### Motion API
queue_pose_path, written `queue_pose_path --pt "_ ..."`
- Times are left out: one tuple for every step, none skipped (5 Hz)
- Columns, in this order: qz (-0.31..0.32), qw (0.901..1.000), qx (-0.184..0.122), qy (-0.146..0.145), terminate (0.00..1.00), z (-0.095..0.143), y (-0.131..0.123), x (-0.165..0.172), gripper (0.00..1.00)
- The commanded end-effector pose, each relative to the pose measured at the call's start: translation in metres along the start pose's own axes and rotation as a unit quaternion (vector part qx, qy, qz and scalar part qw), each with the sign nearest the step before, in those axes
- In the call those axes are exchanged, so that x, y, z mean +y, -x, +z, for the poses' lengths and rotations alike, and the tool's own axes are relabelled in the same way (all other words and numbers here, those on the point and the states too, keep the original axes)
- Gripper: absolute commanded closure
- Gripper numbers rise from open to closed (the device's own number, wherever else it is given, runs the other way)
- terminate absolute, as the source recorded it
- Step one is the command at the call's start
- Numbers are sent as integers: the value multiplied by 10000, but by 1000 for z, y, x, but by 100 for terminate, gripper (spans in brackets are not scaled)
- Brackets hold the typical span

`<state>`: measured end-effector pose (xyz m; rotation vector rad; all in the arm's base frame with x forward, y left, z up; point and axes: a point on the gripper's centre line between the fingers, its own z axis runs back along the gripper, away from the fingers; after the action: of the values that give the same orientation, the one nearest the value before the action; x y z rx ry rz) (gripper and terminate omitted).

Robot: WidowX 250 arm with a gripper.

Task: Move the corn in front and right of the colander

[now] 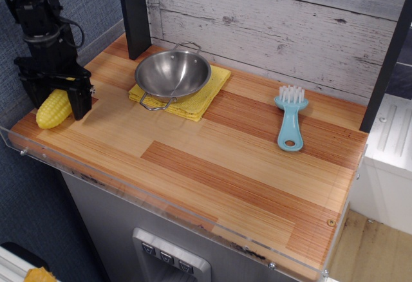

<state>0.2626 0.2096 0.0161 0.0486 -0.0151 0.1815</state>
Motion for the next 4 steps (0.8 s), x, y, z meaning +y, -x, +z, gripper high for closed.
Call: queue_pose_path --pt "126 9992 -354 -128 0 26 -1 4 100" --pt "286 9986 -399 -176 0 40 5 7 100" --pt "748 9948 -687 90 0 63 14 1 100" --pt "900 9887 -1091 505 0 93 24 -32 100"
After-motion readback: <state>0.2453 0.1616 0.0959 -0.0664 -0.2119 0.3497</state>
